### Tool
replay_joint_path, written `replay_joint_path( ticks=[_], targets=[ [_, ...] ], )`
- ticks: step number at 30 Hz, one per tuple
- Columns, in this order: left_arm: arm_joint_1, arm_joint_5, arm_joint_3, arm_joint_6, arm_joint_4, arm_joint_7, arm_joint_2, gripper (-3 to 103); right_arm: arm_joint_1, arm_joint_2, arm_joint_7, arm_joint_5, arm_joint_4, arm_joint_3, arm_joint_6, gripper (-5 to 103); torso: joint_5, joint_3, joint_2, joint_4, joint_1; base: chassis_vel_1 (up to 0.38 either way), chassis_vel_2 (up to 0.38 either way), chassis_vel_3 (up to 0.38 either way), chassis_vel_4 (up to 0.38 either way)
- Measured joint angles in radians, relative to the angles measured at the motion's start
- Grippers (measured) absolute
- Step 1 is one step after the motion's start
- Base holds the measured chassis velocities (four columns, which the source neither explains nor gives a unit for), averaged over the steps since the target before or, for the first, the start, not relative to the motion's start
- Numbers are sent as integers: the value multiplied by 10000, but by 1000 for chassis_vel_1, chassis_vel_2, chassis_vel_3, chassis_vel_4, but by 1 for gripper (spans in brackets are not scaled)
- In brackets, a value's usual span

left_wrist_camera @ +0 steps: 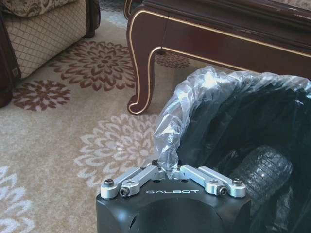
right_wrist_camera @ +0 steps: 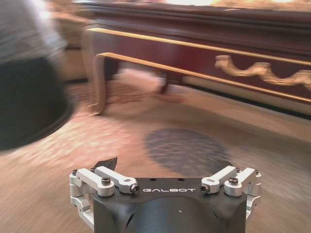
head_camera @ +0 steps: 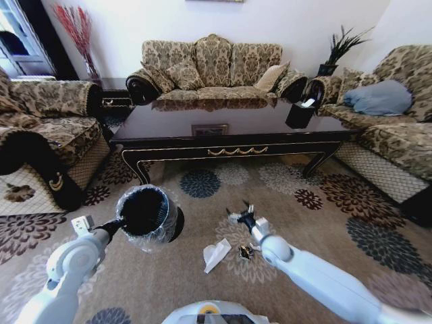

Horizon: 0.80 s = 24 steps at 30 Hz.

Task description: Move to the front of the table and pick up the trash from the floor, then place it into the trash bin.

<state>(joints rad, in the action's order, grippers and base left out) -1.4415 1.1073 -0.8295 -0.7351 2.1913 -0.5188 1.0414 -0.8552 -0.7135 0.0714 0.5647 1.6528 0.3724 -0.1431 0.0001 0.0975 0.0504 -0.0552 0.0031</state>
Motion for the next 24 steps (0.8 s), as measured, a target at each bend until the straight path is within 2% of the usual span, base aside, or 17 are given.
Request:
replay_joint_path(
  ticks=[3, 5, 9, 12, 15, 17, 20, 21, 22, 23, 24],
  targets=[
    [-20, -17, -20, 0, 102, 6, 60, 2, 593, -307, -1125, -907, -1211, 559, -776, 100, -3, 0, 0, 4, 0, 0, 0, 0, 0],
    [-23, -32, -20, 0, 114, 7, 85, 2, 765, -403, -1336, -1084, -1514, 735, -935, 100, 0, 1, 0, 0, 0, 0, 0, 0, 0],
    [-82, -106, -28, 0, 181, 18, 188, 2, 1677, -772, -2064, -2180, -2790, 1634, -1690, 100, -1, 1, 0, 3, 0, 0, 0, 0, 0],
    [-106, -127, -48, 0, 189, 19, 196, 2, 1879, -840, -2486, -2396, -3104, 1876, -1885, 100, -2, 1, 0, 2, 0, 0, 0, 0, 0],
    [-131, -133, -90, 0, 216, 22, 191, 2, 2095, -1099, -3714, -2569, -3812, 2137, -2571, 100, 0, 1, 0, 0, 0, 0, 0, 0, 0],
    [-138, -134, -102, -1, 225, 22, 190, 2, 2111, -1152, -3998, -2581, -3934, 2141, -2705, 100, 0, 1, 0, 0, 0, 0, 0, 0, 0],
    [-198, -135, -157, -2, 284, 24, 191, 2, 2149, -1566, -6125, -2679, -4873, 1958, -3684, 100, -1, 1, 0, 0, 0, 0, 0, 0, 0],
    [-198, -135, -157, -2, 284, 24, 191, 2, 2149, -1566, -6125, -2679, -4873, 1958, -3684, 100, -1, 1, 0, 0, 0, 0, 0, 0, 0],
    [-221, -136, -179, -2, 311, 24, 190, 2, 2151, -1717, -6805, -2721, -5230, 1837, -3946, 100, -2, 1, 0, 1, 1, 0, 0, 0, 0],
    [-228, -136, -184, -3, 319, 24, 188, 2, 2152, -1741, -6899, -2726, -5288, 1818, -3981, 100, -2, 1, 0, 1, 1, 0, 0, 0, 0],
    [-272, -132, -221, -3, 351, 25, 174, 2, 2153, -1949, -7566, -2772, -5780, 1679, -4231, 100, -1, 1, 0, 0, 1, 0, 0, 0, 0]
  ],
)
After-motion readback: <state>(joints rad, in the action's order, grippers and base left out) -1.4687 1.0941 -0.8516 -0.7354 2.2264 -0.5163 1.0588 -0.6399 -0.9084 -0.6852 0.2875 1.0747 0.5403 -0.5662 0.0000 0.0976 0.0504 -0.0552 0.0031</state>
